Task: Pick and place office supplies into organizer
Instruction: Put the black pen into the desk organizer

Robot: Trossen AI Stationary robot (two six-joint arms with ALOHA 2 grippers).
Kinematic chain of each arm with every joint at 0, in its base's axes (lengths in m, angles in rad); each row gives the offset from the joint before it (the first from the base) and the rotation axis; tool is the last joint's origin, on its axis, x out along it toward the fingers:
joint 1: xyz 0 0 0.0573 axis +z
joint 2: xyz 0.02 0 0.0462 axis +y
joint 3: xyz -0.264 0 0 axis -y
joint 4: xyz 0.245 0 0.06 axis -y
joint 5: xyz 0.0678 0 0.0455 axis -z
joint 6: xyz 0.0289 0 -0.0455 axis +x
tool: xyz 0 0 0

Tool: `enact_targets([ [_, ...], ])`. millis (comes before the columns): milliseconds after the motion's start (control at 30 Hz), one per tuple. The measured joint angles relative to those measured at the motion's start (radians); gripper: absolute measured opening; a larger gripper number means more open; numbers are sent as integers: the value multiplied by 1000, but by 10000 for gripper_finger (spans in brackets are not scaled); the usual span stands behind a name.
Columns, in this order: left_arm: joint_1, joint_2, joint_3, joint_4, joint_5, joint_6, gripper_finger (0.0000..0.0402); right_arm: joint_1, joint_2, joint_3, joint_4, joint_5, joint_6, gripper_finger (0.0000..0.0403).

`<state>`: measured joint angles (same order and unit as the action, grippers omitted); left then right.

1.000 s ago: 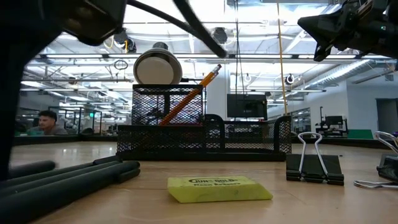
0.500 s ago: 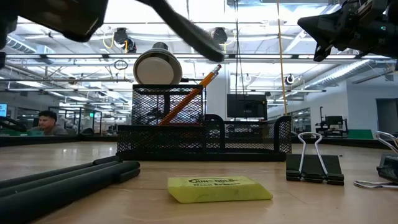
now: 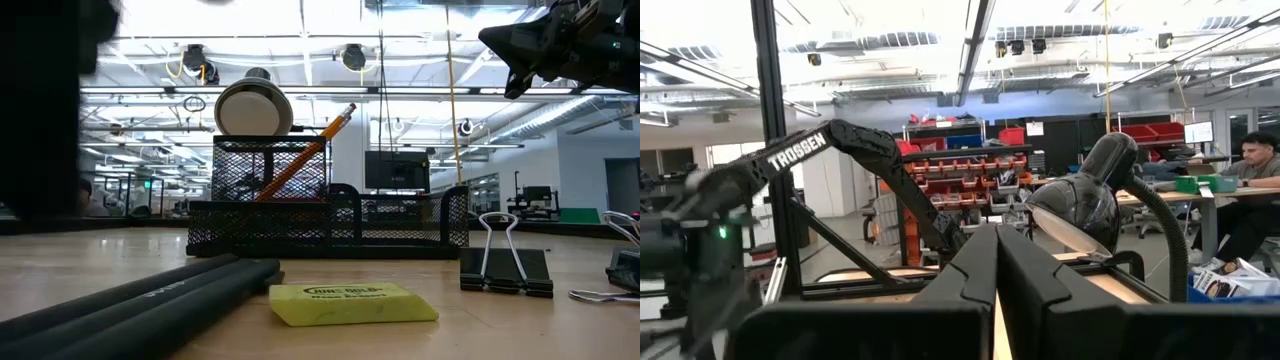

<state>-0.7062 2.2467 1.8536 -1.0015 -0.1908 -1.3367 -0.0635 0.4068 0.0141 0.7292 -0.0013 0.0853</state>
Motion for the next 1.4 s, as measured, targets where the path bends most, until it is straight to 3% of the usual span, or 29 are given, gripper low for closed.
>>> enact_targets([
  [133,-35,-3,105,-162,8,-43,5,0,0,0,0,0,0,0],
  [200,-57,-3,135,-215,23,-149,8,0,0,0,0,-1,0,0],
  [333,-104,-3,155,-184,122,-454,10,0,0,0,-1,-2,11,0],
  [500,-152,-4,128,-131,153,-635,4,0,0,0,-4,-2,11,0],
  [767,-158,-5,120,-123,190,-719,9,0,0,0,0,-3,7,0],
  [1033,-150,-5,120,-60,214,-945,9,0,1,0,-35,-1,-39,0],
  [1233,-98,45,121,160,315,-1003,4,0,3,0,-37,-1,-51,0],
  [1400,-48,108,122,104,181,-979,2,0,3,0,-100,-3,-21,0],
])
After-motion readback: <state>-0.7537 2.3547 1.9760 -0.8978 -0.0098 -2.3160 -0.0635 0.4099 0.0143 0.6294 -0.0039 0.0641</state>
